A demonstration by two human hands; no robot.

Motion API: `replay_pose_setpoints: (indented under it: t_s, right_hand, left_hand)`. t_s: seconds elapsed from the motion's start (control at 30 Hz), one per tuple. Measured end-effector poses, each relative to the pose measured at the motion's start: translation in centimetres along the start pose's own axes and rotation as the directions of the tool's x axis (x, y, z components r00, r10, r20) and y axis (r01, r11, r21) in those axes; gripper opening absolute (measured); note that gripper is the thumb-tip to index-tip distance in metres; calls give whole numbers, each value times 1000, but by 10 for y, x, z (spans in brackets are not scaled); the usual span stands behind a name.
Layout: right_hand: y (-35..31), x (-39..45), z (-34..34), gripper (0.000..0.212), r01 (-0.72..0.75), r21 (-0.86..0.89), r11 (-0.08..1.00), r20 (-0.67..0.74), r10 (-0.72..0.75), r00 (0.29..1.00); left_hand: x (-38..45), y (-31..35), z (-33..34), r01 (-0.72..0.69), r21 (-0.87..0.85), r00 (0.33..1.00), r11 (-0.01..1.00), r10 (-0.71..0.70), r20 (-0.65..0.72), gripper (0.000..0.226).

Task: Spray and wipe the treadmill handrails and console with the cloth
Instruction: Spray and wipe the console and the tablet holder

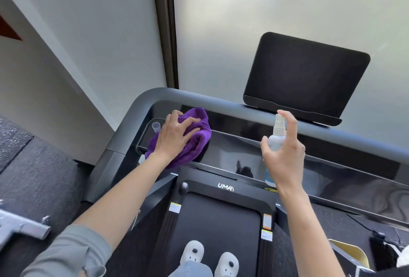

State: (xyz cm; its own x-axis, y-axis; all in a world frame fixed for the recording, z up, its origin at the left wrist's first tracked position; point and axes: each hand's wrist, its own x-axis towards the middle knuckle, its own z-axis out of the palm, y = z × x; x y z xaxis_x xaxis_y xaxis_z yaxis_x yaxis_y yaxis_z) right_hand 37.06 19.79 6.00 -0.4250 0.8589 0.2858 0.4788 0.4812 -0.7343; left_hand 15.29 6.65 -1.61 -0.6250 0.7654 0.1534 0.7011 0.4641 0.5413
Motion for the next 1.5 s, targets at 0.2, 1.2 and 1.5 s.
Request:
replay_pose_setpoints:
  t_s: [0.2,1.2,1.5]
  right_hand:
    - [-6,0,10,62,2,11,1000,28,-2,1000]
    - [18,-12,-39,60,-49,-43,998,-69,46,997]
    - [4,-11,-14,61,-4,-20,1000,-3,4,1000]
  left_hand:
    - [9,-16,-12,-73,-1,996,997,73,55,31]
    - [4,87,43,-112,92,993,989,114,-20,33]
    - [-3,49,44,170,105,975,980,-152,-164,45]
